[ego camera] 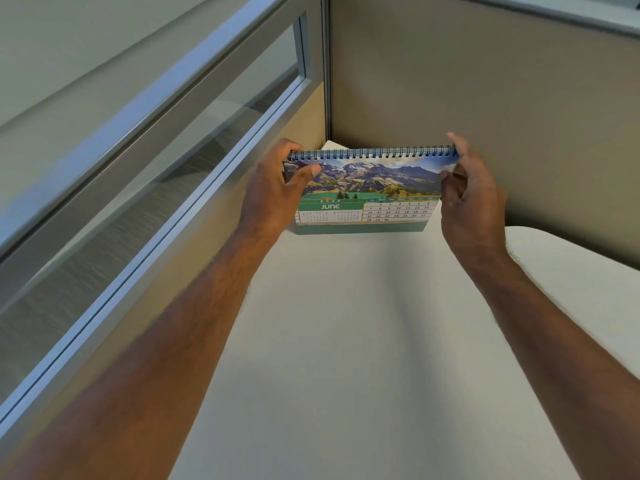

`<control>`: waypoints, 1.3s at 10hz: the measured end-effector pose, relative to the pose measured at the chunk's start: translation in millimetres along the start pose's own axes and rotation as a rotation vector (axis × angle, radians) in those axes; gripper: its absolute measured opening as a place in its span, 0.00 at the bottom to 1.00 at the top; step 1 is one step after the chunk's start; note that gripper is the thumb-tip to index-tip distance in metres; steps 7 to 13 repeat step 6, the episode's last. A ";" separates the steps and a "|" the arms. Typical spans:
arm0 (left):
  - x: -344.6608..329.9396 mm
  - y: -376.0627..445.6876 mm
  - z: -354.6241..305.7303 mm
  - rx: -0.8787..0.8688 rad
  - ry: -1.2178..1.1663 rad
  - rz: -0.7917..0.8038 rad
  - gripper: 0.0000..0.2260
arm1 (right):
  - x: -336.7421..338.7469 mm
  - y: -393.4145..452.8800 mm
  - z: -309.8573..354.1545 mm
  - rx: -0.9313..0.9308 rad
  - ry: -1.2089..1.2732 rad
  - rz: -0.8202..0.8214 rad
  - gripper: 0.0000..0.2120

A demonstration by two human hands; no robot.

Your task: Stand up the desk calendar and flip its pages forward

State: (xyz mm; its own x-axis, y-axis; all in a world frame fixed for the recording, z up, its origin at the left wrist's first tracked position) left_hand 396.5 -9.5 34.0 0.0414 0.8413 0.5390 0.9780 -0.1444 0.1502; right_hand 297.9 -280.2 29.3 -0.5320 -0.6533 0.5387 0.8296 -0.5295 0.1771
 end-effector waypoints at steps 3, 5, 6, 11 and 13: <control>-2.8 -2.7 1.4 0.004 0.024 0.000 0.18 | -0.5 -3.5 0.7 -0.032 -0.051 0.045 0.29; -6.5 -22.9 4.9 0.067 -0.039 0.042 0.37 | -1.4 -19.8 -2.5 -0.047 -0.024 0.121 0.39; -10.7 -44.7 14.3 0.093 0.117 0.023 0.40 | -2.2 -34.1 -6.1 -0.054 -0.083 0.145 0.41; -10.7 -44.7 14.3 0.093 0.117 0.023 0.40 | -2.2 -34.1 -6.1 -0.054 -0.083 0.145 0.41; -10.7 -44.7 14.3 0.093 0.117 0.023 0.40 | -2.2 -34.1 -6.1 -0.054 -0.083 0.145 0.41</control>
Point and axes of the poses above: each hand's wrist, its own y-axis towards the middle knuckle, its own x-axis out of the back of the hand, z = x × y, the point moved 6 cm from there along y, towards the middle knuckle, and after that the axes turned 2 degrees about -x, right-handed, at the moved point
